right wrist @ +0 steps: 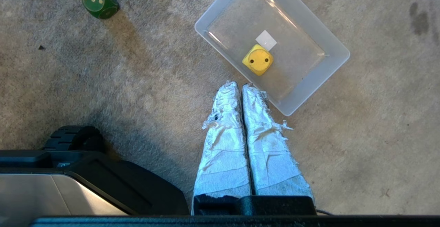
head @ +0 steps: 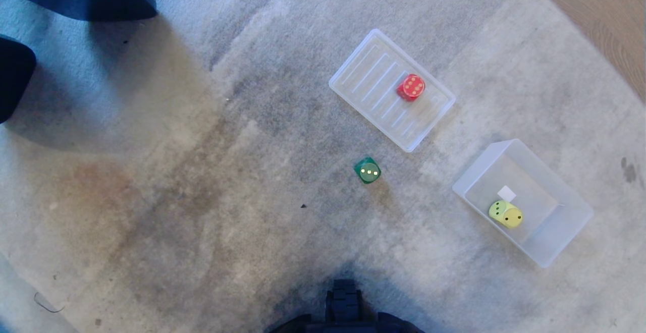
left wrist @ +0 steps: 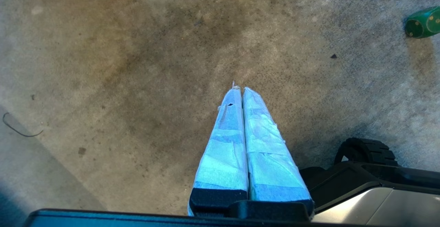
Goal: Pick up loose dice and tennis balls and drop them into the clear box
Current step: Pick up toys out of the box
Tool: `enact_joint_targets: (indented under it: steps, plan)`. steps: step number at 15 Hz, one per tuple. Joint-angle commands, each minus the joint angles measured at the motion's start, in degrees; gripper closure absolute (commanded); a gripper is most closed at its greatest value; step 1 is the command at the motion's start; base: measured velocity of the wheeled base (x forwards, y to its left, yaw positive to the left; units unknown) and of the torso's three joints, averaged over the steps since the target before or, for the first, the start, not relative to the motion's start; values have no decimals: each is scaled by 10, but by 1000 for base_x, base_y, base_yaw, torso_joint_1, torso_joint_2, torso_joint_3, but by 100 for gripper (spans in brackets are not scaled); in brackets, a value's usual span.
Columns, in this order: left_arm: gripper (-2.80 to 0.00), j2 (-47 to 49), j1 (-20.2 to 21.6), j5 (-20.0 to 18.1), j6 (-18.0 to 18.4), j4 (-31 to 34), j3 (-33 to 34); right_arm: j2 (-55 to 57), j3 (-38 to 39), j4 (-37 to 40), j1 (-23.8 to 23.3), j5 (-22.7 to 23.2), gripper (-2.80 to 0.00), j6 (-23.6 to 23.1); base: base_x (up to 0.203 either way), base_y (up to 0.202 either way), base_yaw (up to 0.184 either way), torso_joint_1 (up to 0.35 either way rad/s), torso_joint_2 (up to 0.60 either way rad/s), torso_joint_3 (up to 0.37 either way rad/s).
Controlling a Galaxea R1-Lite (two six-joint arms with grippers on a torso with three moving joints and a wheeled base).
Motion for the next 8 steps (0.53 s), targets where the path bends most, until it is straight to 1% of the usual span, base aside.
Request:
enact_joint_targets:
  steps: [1,4,8]
  plan:
    - [0,0,0,2,-4,0,0,2,18,0,0,0,0,0,0,0,0,0,0,0]
    - [0,0,0,6,-21,-1,0,2,18,0,0,0,0,0,0,0,0,0,0,0]
    - [0,0,0,-1,-11,-1,0,2,18,0,1,0,0,0,0,0,0,0,0,0]
